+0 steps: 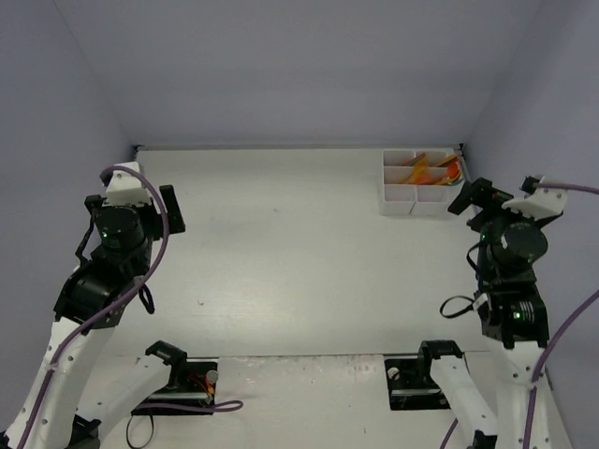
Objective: Sort the eating utensils into containers
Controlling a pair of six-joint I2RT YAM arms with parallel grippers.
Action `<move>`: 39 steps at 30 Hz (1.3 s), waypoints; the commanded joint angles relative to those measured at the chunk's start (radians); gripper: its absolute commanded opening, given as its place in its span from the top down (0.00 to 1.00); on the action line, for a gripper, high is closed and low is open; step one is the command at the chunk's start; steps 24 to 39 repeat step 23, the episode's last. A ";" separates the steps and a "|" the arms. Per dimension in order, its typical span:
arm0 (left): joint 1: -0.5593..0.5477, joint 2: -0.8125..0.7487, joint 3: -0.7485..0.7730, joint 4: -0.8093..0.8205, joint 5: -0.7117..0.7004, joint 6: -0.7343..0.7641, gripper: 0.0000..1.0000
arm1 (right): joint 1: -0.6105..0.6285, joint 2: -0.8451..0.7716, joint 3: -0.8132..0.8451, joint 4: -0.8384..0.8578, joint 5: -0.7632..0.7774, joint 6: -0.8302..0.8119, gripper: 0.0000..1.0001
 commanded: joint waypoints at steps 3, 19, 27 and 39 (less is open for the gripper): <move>0.009 -0.038 -0.028 0.028 -0.070 -0.031 0.06 | 0.053 -0.194 -0.073 -0.078 0.117 -0.055 0.00; 0.009 -0.034 -0.131 0.019 -0.060 -0.125 0.06 | 0.170 -0.270 -0.115 -0.099 0.137 -0.080 0.00; 0.009 -0.028 -0.141 0.018 -0.056 -0.140 0.06 | 0.190 -0.257 -0.114 -0.099 0.141 -0.075 0.00; 0.009 -0.028 -0.141 0.018 -0.056 -0.140 0.06 | 0.190 -0.257 -0.114 -0.099 0.141 -0.075 0.00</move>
